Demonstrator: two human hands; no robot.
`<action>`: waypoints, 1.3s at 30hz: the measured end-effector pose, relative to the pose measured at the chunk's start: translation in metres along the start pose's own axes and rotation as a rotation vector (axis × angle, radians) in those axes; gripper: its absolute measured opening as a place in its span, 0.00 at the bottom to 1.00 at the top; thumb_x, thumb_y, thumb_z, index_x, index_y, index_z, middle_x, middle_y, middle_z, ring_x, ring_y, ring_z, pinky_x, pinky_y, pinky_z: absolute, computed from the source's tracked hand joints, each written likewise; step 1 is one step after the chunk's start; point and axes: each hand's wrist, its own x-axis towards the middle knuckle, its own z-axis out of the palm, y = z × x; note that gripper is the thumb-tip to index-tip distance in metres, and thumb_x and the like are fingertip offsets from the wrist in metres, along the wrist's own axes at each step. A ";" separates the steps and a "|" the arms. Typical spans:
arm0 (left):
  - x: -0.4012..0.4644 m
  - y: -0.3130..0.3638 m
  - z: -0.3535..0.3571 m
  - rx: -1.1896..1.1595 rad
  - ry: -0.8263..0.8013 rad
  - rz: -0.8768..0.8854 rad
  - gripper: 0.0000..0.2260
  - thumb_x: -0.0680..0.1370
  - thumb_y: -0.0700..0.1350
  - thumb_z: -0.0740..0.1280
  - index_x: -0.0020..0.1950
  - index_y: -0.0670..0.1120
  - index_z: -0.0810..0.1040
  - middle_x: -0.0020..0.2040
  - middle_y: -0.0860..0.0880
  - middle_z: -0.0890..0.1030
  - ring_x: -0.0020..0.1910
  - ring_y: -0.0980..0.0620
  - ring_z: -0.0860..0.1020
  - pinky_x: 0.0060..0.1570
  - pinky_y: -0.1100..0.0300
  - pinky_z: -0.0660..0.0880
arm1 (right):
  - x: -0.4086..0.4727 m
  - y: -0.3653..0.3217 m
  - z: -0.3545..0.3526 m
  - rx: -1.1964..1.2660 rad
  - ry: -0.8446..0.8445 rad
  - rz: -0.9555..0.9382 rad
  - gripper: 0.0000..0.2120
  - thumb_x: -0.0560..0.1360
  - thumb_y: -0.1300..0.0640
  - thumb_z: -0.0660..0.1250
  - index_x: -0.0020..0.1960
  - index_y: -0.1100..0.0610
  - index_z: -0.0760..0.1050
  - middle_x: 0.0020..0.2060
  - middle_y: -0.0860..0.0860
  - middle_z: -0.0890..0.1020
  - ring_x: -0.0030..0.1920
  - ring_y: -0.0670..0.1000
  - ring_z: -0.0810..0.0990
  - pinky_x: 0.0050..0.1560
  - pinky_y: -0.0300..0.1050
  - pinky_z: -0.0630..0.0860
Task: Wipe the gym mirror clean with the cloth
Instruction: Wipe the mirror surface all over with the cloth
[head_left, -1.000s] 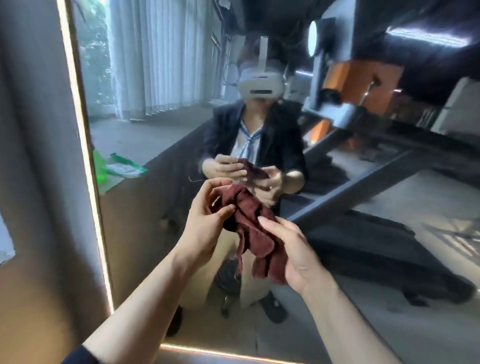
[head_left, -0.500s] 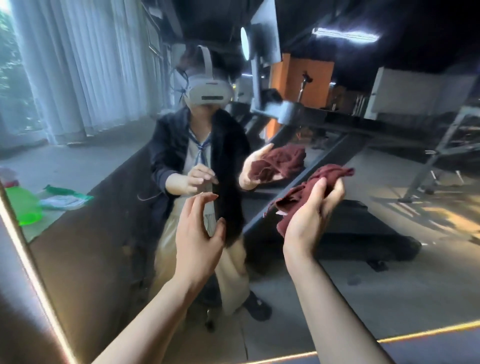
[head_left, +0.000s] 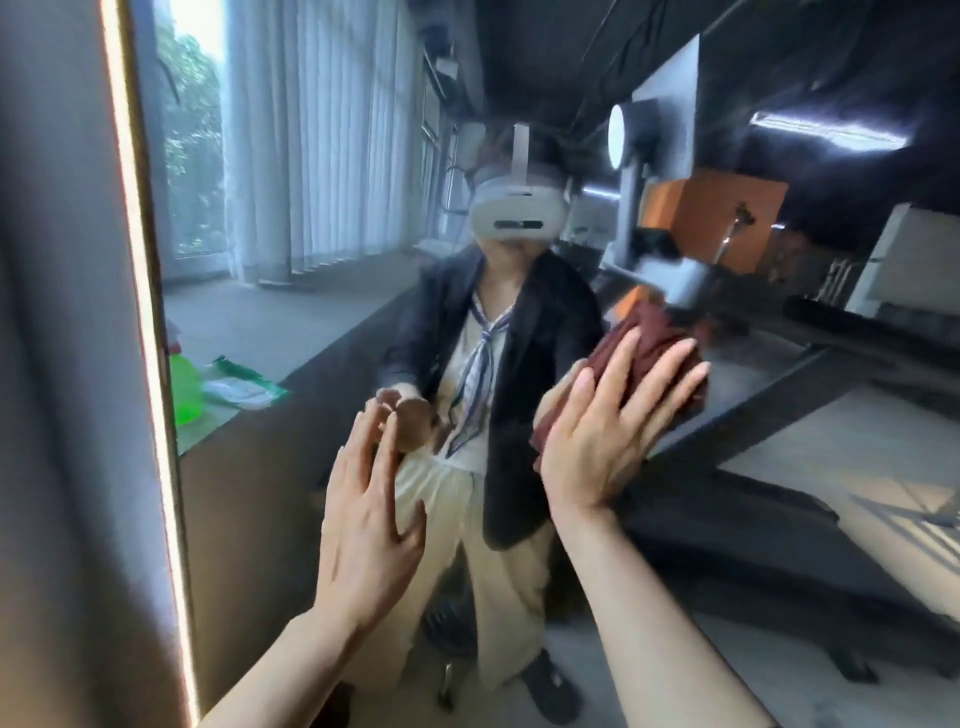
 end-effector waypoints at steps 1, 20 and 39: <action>0.001 -0.004 0.001 0.001 0.001 0.002 0.45 0.66 0.31 0.75 0.79 0.42 0.60 0.81 0.45 0.58 0.78 0.42 0.61 0.70 0.36 0.67 | -0.004 -0.022 0.008 0.002 -0.048 -0.134 0.22 0.84 0.54 0.59 0.75 0.62 0.68 0.76 0.67 0.59 0.77 0.71 0.56 0.77 0.66 0.55; 0.005 -0.016 0.002 -0.117 0.189 -0.098 0.40 0.66 0.24 0.68 0.77 0.40 0.63 0.78 0.47 0.63 0.75 0.48 0.65 0.69 0.36 0.69 | -0.051 -0.067 0.031 0.008 -0.359 -0.925 0.26 0.80 0.57 0.59 0.79 0.56 0.64 0.79 0.57 0.55 0.81 0.58 0.45 0.77 0.56 0.54; -0.034 -0.057 -0.015 -0.115 0.113 -0.413 0.34 0.74 0.29 0.68 0.78 0.45 0.62 0.77 0.47 0.60 0.74 0.44 0.66 0.70 0.39 0.68 | -0.135 -0.042 0.022 -0.087 -0.517 -1.170 0.28 0.78 0.58 0.56 0.78 0.51 0.65 0.80 0.52 0.55 0.81 0.57 0.43 0.78 0.55 0.42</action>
